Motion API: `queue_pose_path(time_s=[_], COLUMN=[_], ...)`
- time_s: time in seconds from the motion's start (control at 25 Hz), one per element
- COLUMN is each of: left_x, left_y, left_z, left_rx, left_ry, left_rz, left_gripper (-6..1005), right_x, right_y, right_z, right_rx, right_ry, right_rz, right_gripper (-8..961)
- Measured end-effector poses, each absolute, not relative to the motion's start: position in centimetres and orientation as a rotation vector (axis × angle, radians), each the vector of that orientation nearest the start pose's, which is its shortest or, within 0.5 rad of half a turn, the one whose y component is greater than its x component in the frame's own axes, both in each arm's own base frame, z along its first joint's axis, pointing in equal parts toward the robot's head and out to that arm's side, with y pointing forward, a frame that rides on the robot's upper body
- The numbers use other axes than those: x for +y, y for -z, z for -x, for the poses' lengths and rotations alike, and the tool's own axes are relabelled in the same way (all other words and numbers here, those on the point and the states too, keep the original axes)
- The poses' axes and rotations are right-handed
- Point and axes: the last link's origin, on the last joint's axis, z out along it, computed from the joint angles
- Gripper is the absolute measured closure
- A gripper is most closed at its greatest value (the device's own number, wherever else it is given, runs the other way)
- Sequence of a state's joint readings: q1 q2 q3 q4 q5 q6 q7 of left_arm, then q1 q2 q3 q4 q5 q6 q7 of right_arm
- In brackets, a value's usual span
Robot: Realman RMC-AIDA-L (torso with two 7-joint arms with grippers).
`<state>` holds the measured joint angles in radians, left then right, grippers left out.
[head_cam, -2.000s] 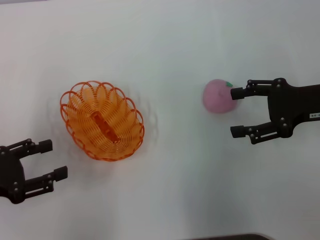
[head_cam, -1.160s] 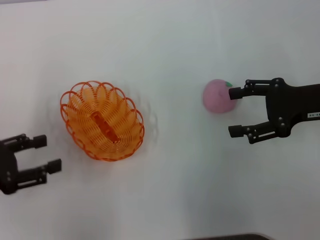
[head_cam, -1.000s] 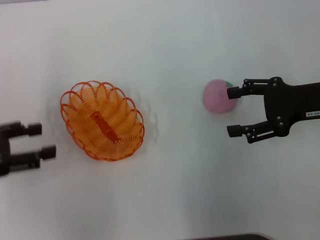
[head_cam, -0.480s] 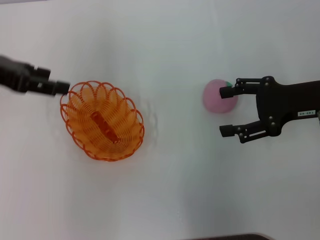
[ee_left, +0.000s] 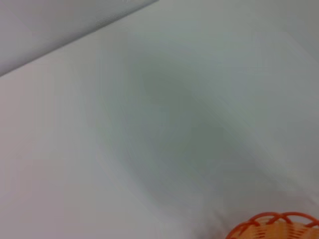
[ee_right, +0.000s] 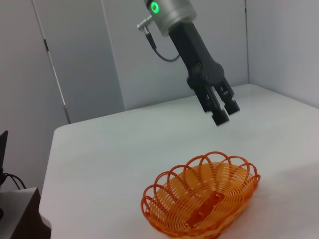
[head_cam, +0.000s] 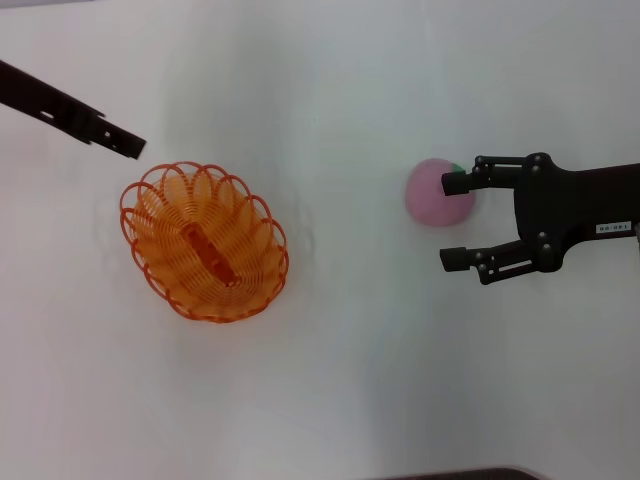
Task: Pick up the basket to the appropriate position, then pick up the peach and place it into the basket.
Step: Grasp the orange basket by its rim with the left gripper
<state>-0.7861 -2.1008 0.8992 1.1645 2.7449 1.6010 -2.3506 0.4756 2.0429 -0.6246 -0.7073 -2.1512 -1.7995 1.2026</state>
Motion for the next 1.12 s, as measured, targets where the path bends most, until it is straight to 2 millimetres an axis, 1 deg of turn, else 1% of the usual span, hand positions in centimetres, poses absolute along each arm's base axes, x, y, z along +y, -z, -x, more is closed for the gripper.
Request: queue_pose_path(time_s=[0.28,0.44,0.64,0.92,1.12], left_x=[39.9,39.9,40.0,40.0,39.8], left_y=[-1.0,0.3,1.3,2.1,2.4], left_z=[19.9,20.4,20.7,20.6,20.7], left_rx=[-1.005,-1.002,-0.991,-0.969,-0.973], left_ry=[-0.487,-0.534,-0.543,-0.554,-0.564], left_rz=[2.551,2.555,2.562,2.569,2.573], left_gripper=[244,244,244,252,445], right_x=[29.0,29.1,29.2,29.3,29.3], right_y=[-2.0,-2.0,-1.6,-1.9,-1.9], right_z=[-28.0,-28.0,-27.9,-28.1,-28.2], right_rx=[0.377,0.381,0.390,0.409,0.410], right_ry=[-0.644,-0.649,-0.653,-0.672,-0.673], right_rz=[2.912,2.901,2.894,2.857,2.853], right_gripper=[16,17,19,21,23])
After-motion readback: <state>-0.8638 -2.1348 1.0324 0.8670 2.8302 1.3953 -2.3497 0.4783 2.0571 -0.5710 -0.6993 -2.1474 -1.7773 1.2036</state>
